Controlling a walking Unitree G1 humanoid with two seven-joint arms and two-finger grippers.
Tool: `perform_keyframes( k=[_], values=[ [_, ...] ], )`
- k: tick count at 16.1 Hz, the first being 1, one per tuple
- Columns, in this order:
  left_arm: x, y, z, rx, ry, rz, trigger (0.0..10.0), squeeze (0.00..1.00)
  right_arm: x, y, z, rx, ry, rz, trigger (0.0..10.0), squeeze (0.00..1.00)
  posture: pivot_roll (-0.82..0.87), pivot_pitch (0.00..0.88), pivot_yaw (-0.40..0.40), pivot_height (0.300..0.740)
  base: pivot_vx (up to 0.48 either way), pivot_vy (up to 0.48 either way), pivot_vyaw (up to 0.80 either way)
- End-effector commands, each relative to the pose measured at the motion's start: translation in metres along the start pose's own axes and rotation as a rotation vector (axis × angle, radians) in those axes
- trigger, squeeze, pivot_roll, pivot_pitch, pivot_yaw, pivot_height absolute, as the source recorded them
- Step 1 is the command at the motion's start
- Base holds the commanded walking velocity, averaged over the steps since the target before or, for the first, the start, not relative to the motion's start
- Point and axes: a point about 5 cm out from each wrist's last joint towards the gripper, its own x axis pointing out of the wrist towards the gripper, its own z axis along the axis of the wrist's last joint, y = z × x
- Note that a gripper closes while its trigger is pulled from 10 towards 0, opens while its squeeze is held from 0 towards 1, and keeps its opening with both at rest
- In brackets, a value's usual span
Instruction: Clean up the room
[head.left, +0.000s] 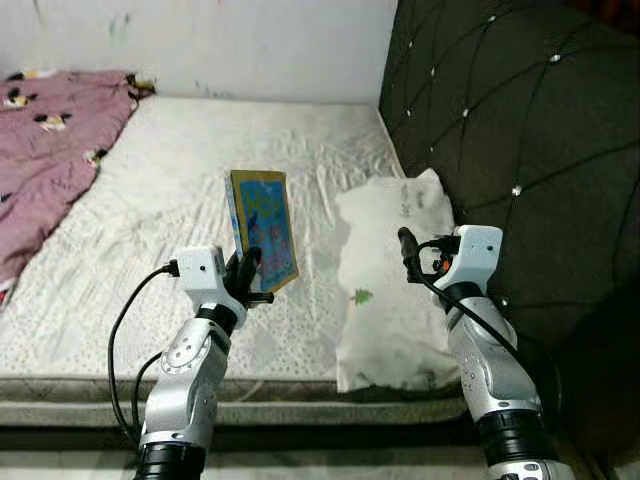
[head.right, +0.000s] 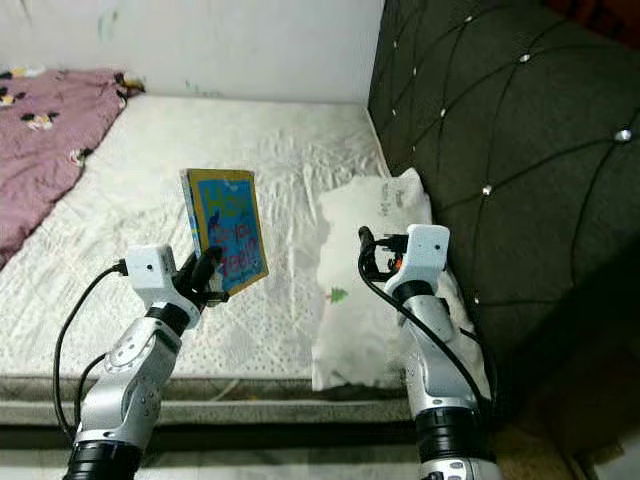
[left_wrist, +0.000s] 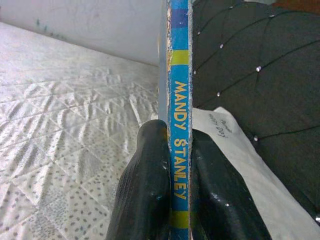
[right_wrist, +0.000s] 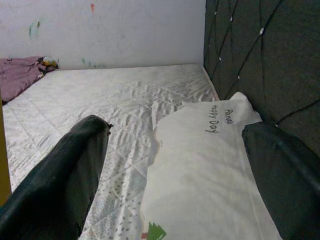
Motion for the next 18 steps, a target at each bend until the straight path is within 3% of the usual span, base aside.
perform_keyframes(
  k=[1, 14, 18],
  values=[
    [0.003, -0.0055, 0.0121, 0.005, -0.061, -0.04, 10.0, 0.0, 0.0016, 0.0001, 0.0023, -0.007, -0.007, 0.001, 10.0, 0.0, -0.09, 0.02, -0.04, 0.74, 0.304, 0.0, 0.0],
    [0.0025, -0.0068, 0.0115, -0.004, -0.066, -0.043, 10.0, 0.0, -0.001, -0.0037, -0.0022, -0.021, 0.003, -0.01, 10.0, 0.0, -0.1, 0.023, -0.039, 0.74, 0.293, 0.0, 0.0],
    [0.0009, -0.0037, 0.0122, -0.02, -0.077, -0.01, 10.0, 0.0, -0.0013, -0.005, -0.0024, -0.024, 0.005, -0.014, 10.0, 0.0, -0.09, 0.025, -0.041, 0.74, 0.0, 0.0, 0.0]
  ],
)
